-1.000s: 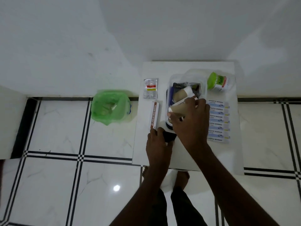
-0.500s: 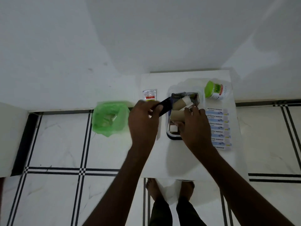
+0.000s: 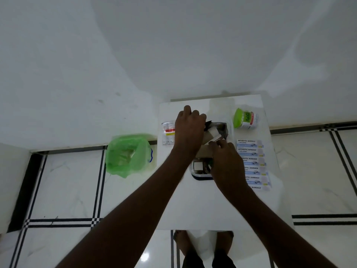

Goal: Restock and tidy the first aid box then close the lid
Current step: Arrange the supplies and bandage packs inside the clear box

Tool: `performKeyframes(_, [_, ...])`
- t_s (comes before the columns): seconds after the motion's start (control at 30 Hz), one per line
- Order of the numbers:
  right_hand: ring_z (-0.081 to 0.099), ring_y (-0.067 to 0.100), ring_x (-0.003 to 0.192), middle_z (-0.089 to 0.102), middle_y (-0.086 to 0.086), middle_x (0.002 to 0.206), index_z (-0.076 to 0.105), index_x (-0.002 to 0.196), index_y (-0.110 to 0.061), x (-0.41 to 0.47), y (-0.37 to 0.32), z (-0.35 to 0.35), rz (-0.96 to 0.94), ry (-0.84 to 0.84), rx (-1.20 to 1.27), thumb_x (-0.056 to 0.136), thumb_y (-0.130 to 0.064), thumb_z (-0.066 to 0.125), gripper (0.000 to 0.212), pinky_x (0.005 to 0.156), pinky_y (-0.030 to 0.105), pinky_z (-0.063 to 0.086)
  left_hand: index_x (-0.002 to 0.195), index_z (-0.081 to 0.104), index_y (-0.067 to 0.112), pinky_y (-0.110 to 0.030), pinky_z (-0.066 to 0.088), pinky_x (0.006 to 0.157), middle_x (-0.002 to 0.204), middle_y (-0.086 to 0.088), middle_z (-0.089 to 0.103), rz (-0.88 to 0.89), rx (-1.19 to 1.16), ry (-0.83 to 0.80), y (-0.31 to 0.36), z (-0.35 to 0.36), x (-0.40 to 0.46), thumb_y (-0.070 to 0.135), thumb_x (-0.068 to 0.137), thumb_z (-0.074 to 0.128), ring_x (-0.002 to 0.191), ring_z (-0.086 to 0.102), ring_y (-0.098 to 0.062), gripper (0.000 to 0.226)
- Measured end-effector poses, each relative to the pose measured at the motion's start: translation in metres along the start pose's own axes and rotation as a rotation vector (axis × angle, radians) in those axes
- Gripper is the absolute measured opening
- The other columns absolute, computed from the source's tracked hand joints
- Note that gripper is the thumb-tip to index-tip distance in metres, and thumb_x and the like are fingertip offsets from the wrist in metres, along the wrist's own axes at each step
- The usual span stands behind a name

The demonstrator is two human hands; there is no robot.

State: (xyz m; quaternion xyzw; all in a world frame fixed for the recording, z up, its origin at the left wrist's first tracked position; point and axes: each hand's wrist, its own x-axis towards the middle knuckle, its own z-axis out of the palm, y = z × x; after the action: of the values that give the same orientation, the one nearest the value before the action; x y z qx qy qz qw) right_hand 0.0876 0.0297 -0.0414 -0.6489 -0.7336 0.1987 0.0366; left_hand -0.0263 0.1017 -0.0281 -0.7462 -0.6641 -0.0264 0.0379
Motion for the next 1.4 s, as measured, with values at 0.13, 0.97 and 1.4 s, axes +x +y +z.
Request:
performKeyframes(0.13, [0.053, 0.032, 0.121, 0.054, 0.015, 0.137, 0.053, 0.132, -0.009, 0.002, 0.003, 0.001, -0.014, -0.013, 0.003, 0.076, -0.014, 0.076, 0.06, 0.089, 0.041, 0.052, 0.062, 0.068, 0.012, -0.029, 0.038, 0.057, 0.054, -0.003, 0.061, 0.06, -0.026, 0.012, 0.004, -0.003, -0.001, 0.015, 0.062, 0.086, 0.067, 0.058, -0.024, 0.019])
performKeyframes(0.97, [0.063, 0.031, 0.087, 0.068, 0.018, 0.099, 0.063, 0.107, -0.003, 0.016, 0.027, -0.032, -0.034, 0.511, 0.122, 0.082, -0.002, 0.052, 0.028, 0.064, 0.034, 0.056, 0.088, 0.075, 0.011, -0.037, 0.046, 0.072, 0.078, -0.005, 0.072, -0.004, -0.291, 0.133, -0.009, 0.001, -0.018, 0.013, 0.084, 0.066, 0.081, 0.06, -0.027, 0.01])
performKeyframes(1.4, [0.055, 0.04, 0.101, 0.063, 0.018, 0.106, 0.051, 0.121, -0.008, 0.119, 0.106, -0.043, -0.02, 0.113, -0.153, 0.07, -0.013, 0.07, 0.054, 0.082, 0.043, 0.044, 0.107, 0.067, 0.01, -0.038, 0.05, 0.083, 0.11, -0.005, 0.067, -0.143, -0.515, 0.224, 0.002, 0.009, -0.053, 0.004, 0.085, 0.059, 0.1, 0.057, -0.025, 0.024])
